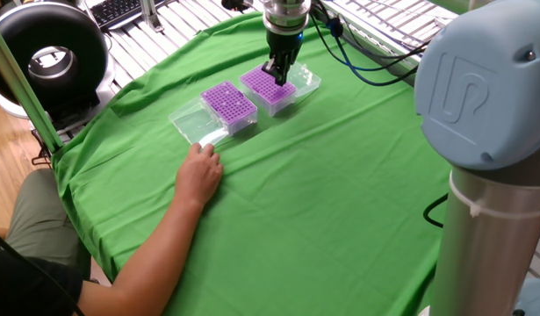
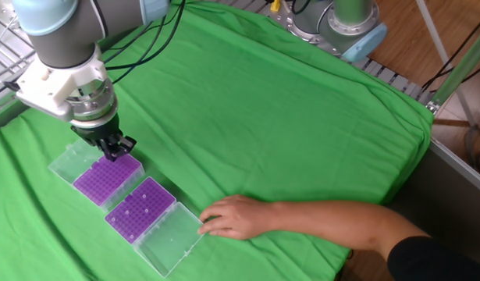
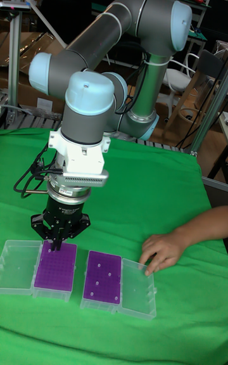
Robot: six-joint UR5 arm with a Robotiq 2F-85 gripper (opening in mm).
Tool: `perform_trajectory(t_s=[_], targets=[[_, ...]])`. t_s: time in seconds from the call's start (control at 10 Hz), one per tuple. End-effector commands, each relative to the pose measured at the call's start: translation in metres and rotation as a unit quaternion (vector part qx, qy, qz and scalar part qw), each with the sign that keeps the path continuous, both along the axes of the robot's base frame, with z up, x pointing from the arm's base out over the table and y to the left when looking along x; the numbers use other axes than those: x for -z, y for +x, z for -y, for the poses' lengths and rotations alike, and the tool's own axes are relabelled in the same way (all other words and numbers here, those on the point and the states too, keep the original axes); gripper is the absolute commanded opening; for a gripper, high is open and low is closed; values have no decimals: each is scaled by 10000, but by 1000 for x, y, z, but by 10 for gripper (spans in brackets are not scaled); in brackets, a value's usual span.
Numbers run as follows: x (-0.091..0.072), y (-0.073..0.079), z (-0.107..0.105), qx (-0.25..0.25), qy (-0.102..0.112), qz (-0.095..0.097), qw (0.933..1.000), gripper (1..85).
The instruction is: Insert a small pipette tip into the holder for small pipette tips
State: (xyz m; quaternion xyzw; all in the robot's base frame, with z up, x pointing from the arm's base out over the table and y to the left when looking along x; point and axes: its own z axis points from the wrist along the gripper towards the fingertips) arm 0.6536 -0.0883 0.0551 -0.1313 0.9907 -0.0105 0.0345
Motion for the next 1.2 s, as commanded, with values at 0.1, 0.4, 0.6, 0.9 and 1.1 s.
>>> perform_trajectory(t_s=[0.1,0.4,0.6,0.9,1.1], targets=[[0,0,-3,-64,95,-2,9999,187],[0,-1,-9,74,159,-85,9998,190],[-6,-1,-23,349,232,-262,9988,193],[-14,4,-50,779,207,-436,9958,193],[-6,15,-68,963,175,-262,9949,193]])
